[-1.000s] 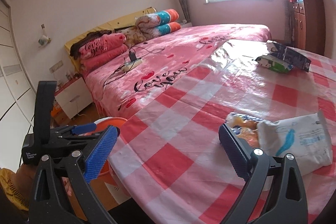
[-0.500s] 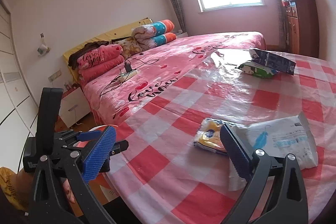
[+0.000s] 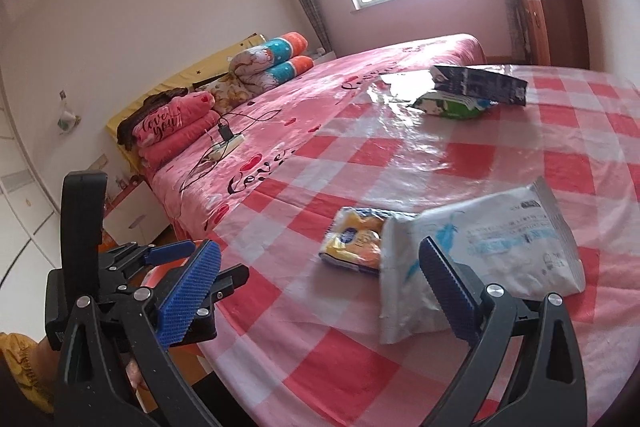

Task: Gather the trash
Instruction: 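Move both grippers back over the table toward the bread and wipes packs, then grasp the yellow bread pack with the left gripper while the right gripper approaches the white wipes pack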

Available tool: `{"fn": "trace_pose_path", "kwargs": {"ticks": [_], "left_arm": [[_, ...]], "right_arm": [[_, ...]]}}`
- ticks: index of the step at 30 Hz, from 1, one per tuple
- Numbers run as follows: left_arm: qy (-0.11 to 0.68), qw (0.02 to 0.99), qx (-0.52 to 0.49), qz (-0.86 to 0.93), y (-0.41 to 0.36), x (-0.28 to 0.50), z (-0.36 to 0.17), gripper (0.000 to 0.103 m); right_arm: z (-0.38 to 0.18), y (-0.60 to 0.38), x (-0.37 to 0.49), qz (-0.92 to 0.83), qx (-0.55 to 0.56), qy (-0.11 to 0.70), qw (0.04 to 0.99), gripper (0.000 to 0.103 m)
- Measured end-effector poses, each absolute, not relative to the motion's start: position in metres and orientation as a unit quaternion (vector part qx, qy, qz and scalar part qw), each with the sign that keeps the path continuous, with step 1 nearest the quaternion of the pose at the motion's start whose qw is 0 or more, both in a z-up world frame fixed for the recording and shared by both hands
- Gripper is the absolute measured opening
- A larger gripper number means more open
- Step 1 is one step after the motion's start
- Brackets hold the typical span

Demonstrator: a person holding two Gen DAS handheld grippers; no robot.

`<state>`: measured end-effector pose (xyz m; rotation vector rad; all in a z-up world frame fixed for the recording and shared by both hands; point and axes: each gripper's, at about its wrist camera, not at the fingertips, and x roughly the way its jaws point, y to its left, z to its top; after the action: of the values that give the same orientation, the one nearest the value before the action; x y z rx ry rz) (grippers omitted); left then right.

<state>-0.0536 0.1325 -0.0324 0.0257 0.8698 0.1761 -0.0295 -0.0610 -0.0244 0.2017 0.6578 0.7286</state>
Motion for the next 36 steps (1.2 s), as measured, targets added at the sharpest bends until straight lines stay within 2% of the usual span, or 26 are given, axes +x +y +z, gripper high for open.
{"fn": "trace_pose_path", "kwargs": {"ticks": [5,14,23,36], "left_arm": [[0.427,0.901,0.023,0.074,0.115,-0.043,-0.028,0.086],[0.444,0.896,-0.018,0.019,0.083,-0.018,-0.021,0.086],[0.481,0.876,-0.031,0.0,0.062,0.017,-0.043,0.086],[0.482,0.873,-0.076,-0.015,0.061,0.027,-0.048,0.086]], "right_arm": [[-0.029,-0.079,-0.022,0.339,0.129,0.332,0.871,0.098],[-0.033,-0.14,0.005,0.286,0.241,0.35,0.859,0.098],[-0.04,-0.152,0.001,0.279,0.283,0.385,0.833,0.098],[-0.052,-0.149,0.008,0.294,0.291,0.403,0.816,0.097]]}}
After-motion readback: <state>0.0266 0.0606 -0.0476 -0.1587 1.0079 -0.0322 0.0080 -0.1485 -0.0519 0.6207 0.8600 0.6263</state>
